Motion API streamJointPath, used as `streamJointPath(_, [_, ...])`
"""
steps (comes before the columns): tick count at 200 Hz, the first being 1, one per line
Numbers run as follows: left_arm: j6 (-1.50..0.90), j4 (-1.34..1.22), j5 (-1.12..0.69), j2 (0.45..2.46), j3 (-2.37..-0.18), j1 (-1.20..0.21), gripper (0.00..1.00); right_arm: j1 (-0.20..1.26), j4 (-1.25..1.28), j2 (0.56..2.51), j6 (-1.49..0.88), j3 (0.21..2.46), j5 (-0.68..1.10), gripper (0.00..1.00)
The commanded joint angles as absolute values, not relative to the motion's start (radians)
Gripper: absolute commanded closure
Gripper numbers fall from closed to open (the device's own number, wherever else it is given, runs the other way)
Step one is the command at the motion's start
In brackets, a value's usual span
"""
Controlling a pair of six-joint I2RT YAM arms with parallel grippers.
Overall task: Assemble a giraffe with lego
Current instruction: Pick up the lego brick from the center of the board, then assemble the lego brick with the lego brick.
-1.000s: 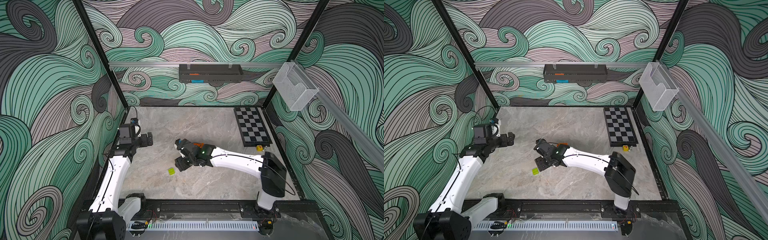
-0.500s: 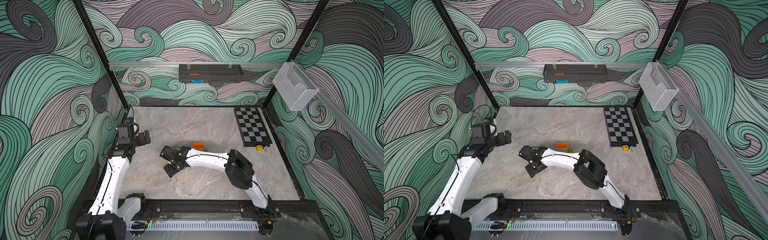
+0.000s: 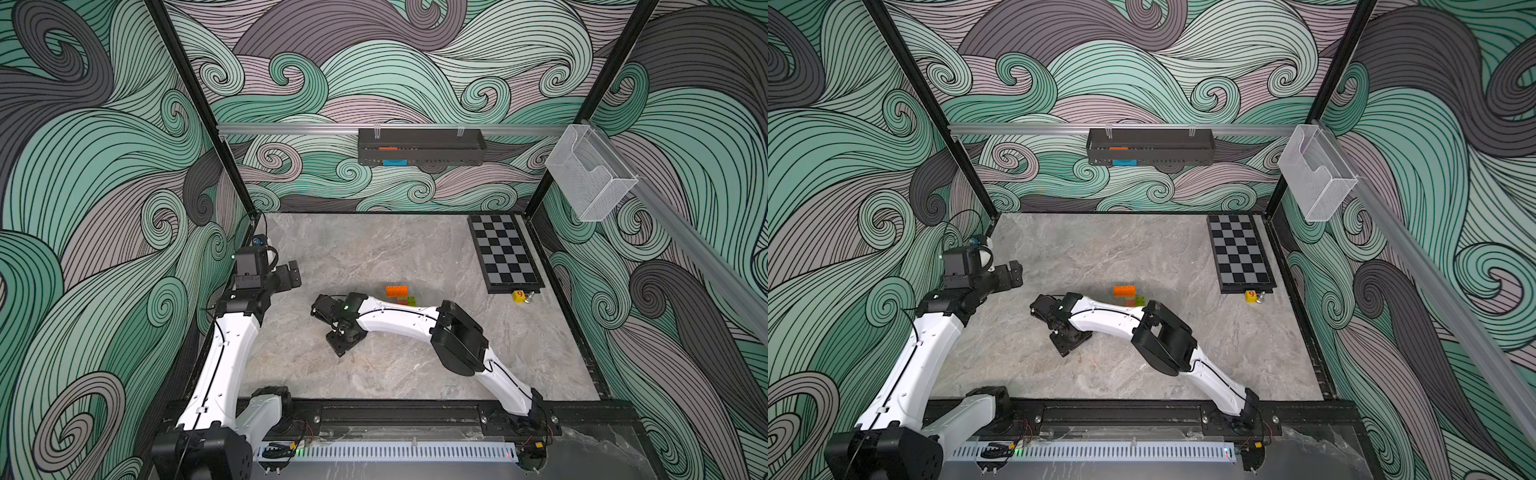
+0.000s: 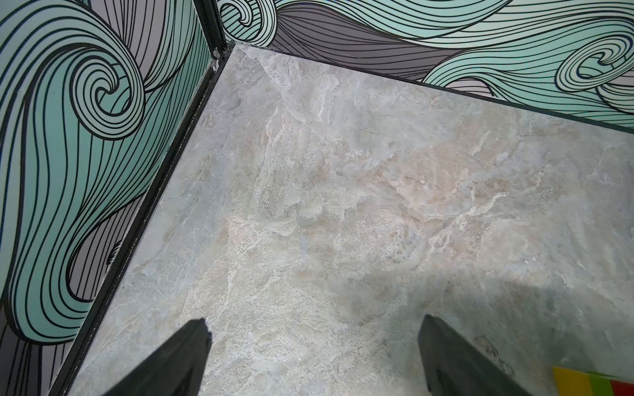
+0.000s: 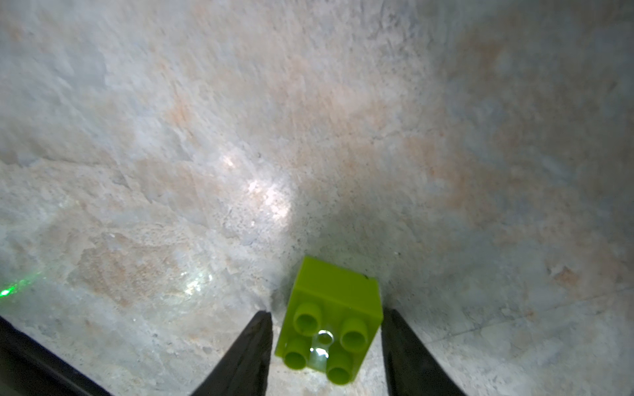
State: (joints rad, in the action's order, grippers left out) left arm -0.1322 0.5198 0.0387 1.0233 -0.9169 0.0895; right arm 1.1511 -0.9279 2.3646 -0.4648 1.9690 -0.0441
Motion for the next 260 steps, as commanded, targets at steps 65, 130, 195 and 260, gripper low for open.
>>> streamJointPath(65, [-0.137,0.522,0.009,1.000,-0.949,0.085,0.01,1.128,-1.031,2.416,-0.479,2.037,-0.022,0.75])
streamJointPath(130, [-0.088,0.520,-0.085,1.006,-0.940,0.076,0.01,1.030,-1.245,2.206,-0.467,2.093,-0.010,0.78])
streamJointPath(195, [0.064,0.562,-0.361,1.020,-0.929,0.042,0.01,0.841,-1.453,1.987,-0.486,2.142,-0.087,0.84])
streamJointPath(260, [0.070,0.543,-0.480,1.038,-0.903,-0.001,0.01,0.759,-1.476,1.998,-0.546,2.118,-0.093,0.87])
